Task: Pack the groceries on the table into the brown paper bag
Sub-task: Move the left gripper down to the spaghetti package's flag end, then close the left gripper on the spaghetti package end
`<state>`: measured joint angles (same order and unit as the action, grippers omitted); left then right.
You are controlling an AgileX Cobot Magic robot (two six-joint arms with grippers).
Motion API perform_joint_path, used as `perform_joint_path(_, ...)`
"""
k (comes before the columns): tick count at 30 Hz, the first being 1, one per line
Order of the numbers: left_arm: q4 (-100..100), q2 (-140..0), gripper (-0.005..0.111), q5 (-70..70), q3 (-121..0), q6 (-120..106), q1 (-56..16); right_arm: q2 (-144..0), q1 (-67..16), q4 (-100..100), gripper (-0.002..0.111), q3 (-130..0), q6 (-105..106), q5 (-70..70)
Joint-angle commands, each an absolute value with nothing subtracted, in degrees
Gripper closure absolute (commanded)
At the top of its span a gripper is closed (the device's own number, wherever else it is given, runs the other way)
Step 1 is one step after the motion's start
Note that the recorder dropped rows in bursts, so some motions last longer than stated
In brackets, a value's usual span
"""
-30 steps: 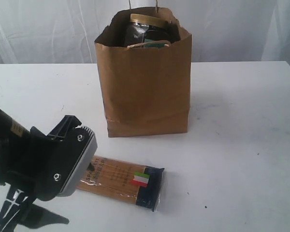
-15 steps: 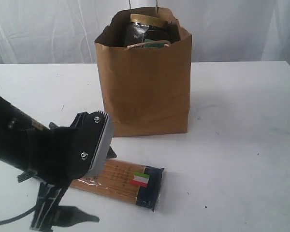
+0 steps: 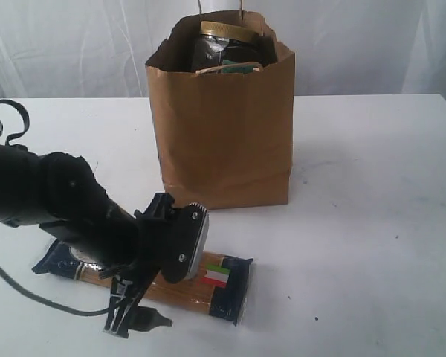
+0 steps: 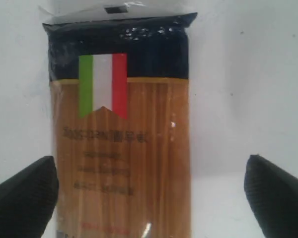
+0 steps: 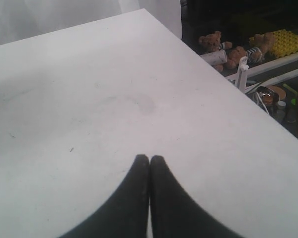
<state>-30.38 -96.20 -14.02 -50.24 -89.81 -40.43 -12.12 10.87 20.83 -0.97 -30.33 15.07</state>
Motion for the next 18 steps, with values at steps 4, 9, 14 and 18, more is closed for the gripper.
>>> perform_joint_path(4, -33.2, -100.0, 0.002, -21.8, -57.9, -89.8, -40.6, -12.1, 11.1, 21.0, 0.108, -0.8, -29.7, 14.7)
perform_joint_path(9, -34.0, -100.9, 0.002, -24.5, -58.7, -89.8, -40.6, -12.1, 11.1, 21.0, 0.108, -0.8, -29.7, 14.7)
perform_joint_path(14, -34.0, -100.9, 0.002, -24.6, -58.7, -90.0, -40.6, -12.1, 11.1, 21.0, 0.108, -0.8, -29.7, 14.7)
perform_joint_path(18, -34.0, -101.2, 0.002, -25.2, -58.7, -90.0, -40.6, -12.1, 11.1, 21.0, 0.108, -0.8, -29.7, 14.7)
